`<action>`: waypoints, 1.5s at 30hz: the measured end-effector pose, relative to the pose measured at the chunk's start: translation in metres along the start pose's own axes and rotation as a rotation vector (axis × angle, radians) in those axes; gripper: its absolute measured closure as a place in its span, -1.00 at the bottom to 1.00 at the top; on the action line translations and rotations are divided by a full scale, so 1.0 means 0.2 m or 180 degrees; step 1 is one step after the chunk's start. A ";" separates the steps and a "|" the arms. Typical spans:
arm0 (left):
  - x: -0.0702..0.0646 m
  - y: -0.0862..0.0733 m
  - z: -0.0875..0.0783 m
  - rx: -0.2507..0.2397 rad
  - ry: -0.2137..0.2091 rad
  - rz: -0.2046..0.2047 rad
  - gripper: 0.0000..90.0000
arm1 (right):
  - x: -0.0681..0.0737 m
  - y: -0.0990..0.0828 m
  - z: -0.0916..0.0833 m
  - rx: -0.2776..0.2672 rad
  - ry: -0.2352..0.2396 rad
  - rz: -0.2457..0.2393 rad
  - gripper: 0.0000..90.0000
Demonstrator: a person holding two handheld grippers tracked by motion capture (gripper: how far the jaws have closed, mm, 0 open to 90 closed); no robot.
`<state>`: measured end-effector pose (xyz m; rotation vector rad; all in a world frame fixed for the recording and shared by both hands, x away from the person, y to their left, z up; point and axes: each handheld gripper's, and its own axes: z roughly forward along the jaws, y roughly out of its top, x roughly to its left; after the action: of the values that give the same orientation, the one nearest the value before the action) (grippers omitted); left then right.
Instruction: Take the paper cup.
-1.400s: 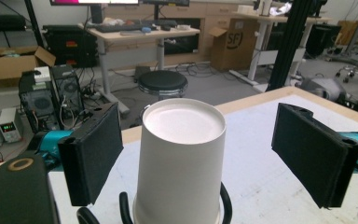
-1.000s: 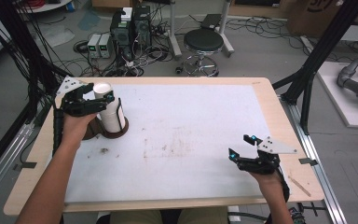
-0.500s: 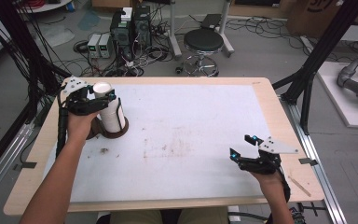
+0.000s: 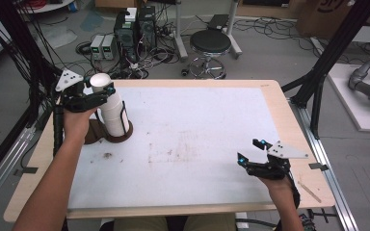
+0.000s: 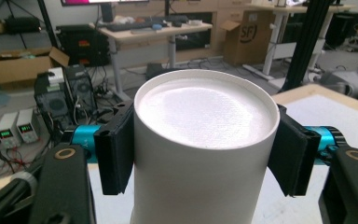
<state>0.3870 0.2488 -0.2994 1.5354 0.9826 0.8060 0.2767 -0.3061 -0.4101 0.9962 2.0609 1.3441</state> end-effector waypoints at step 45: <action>-0.64 0.02 0.07 -0.0269 -0.1856 0.0129 -0.26 | 0.04 0.02 0.04 0.0036 0.0231 -0.0040 -0.55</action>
<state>0.3450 0.1280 -0.2971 1.5893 0.4818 0.3782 0.2791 -0.2940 -0.4098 0.9506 2.1266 1.3827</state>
